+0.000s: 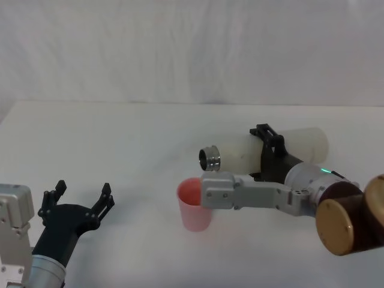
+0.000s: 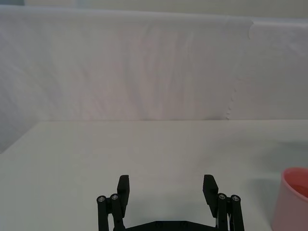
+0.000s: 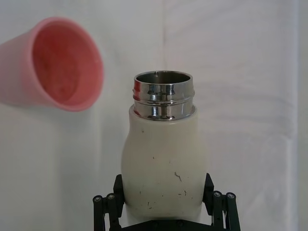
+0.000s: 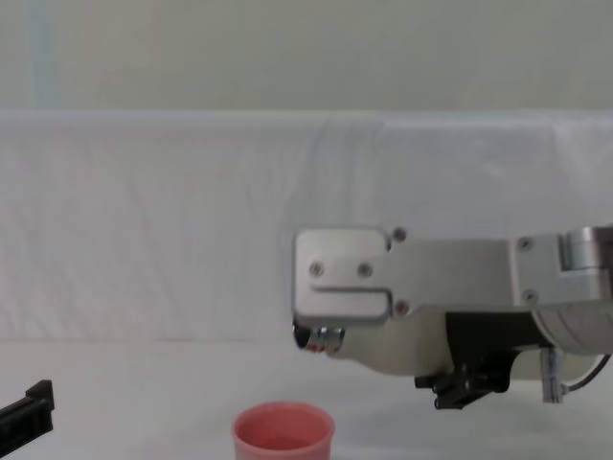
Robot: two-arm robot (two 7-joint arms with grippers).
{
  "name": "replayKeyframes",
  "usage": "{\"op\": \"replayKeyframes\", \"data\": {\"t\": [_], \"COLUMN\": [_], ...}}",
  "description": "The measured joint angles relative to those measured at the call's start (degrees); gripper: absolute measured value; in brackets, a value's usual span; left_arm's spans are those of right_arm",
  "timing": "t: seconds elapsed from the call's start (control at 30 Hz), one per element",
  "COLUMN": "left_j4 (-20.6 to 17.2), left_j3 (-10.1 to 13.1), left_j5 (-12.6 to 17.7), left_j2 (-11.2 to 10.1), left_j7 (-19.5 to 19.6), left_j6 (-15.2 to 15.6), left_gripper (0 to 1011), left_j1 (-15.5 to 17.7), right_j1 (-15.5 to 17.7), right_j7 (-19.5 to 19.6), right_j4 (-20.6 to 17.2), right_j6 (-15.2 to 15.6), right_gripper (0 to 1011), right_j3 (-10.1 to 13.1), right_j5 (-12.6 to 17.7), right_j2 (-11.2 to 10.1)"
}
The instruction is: Grasp the thermos with one hand and pour water into the cup lid.
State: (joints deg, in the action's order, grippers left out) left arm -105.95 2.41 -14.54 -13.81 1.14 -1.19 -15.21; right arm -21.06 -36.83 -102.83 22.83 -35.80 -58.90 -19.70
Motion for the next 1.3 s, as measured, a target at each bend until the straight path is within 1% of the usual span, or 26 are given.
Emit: {"op": "replayKeyframes", "data": {"t": [0.07, 0.1, 0.13, 0.17, 0.23, 0.3, 0.43, 0.47, 0.57, 0.63, 0.67, 0.77, 0.8, 0.9, 0.93, 1.0, 1.03, 1.1, 1.13, 1.2, 1.23, 1.3], "left_j4": [0.0, 0.0, 0.0, 0.0, 0.0, 0.0, 0.0, 0.0, 0.0, 0.0, 0.0, 0.0, 0.0, 0.0, 0.0, 0.0, 0.0, 0.0, 0.0, 0.0, 0.0, 0.0], "left_j3": [0.0, 0.0, 0.0, 0.0, 0.0, 0.0, 0.0, 0.0, 0.0, 0.0, 0.0, 0.0, 0.0, 0.0, 0.0, 0.0, 0.0, 0.0, 0.0, 0.0, 0.0, 0.0], "left_j5": [0.0, 0.0, 0.0, 0.0, 0.0, 0.0, 0.0, 0.0, 0.0, 0.0, 0.0, 0.0, 0.0, 0.0, 0.0, 0.0, 0.0, 0.0, 0.0, 0.0, 0.0, 0.0], "left_j2": [0.0, 0.0, 0.0, 0.0, 0.0, 0.0, 0.0, 0.0, 0.0, 0.0, 0.0, 0.0, 0.0, 0.0, 0.0, 0.0, 0.0, 0.0, 0.0, 0.0, 0.0, 0.0], "left_j7": [0.0, 0.0, 0.0, 0.0, 0.0, 0.0, 0.0, 0.0, 0.0, 0.0, 0.0, 0.0, 0.0, 0.0, 0.0, 0.0, 0.0, 0.0, 0.0, 0.0, 0.0, 0.0], "left_j6": [0.0, 0.0, 0.0, 0.0, 0.0, 0.0, 0.0, 0.0, 0.0, 0.0, 0.0, 0.0, 0.0, 0.0, 0.0, 0.0, 0.0, 0.0, 0.0, 0.0, 0.0, 0.0], "left_gripper": [1001, 1001, 1001, 1001, 1001, 1001, 1001, 1001, 1001, 1001, 1001, 1001, 1001, 1001, 1001, 1001, 1001, 1001, 1001, 1001, 1001, 1001], "left_j1": [0.0, 0.0, 0.0, 0.0, 0.0, 0.0, 0.0, 0.0, 0.0, 0.0, 0.0, 0.0, 0.0, 0.0, 0.0, 0.0, 0.0, 0.0, 0.0, 0.0, 0.0, 0.0], "right_j1": [0.7, 1.5, 1.9, 1.9, 3.1, 4.7, 6.4, 7.4, 8.6, 10.2, 10.6, 11.5, 12.0, 12.4, 12.7, 13.0, 13.2, 13.4, 13.6, 13.7, 13.8, 13.8], "right_j7": [0.8, 1.6, 2.0, 2.0, 3.4, 5.2, 7.2, 8.3, 9.8, 11.9, 12.5, 13.9, 14.7, 15.7, 16.2, 16.7, 17.2, 17.7, 18.1, 18.4, 18.6, 18.7], "right_j4": [-0.4, -1.0, -1.3, -1.3, -1.9, -2.8, -3.4, -3.5, -3.7, -3.7, -3.7, -3.4, -3.3, -3.0, -2.8, -2.6, -2.5, -2.3, -2.0, -1.6, -1.3, -0.9], "right_j6": [0.1, 0.1, 0.1, 0.1, 0.1, -0.1, -0.4, -0.7, -1.1, -1.4, -1.5, -1.9, -2.2, -2.7, -3.0, -3.3, -3.8, -4.2, -4.8, -5.4, -6.0, -6.5], "right_gripper": [960, 960, 960, 960, 960, 960, 960, 960, 960, 960, 960, 960, 960, 960, 960, 960, 960, 960, 960, 960, 960, 960], "right_j3": [0.7, 1.6, 2.0, 2.0, 3.3, 5.2, 7.4, 8.5, 10.1, 12.2, 12.7, 13.9, 14.5, 15.3, 15.8, 16.3, 16.9, 17.6, 18.3, 19.1, 19.8, 20.4], "right_j5": [0.9, 2.0, 2.6, 2.6, 4.3, 6.7, 9.7, 11.4, 13.8, 16.8, 17.5, 19.3, 20.4, 21.9, 23.0, 24.2, 25.4, 26.9, 28.5, 30.3, 32.0, 33.6], "right_j2": [0.1, 0.3, 0.4, 0.4, 0.7, 1.2, 2.0, 2.6, 3.4, 4.8, 5.1, 6.0, 6.5, 7.1, 7.6, 8.0, 8.5, 9.0, 9.6, 10.2, 10.8, 11.3]}}
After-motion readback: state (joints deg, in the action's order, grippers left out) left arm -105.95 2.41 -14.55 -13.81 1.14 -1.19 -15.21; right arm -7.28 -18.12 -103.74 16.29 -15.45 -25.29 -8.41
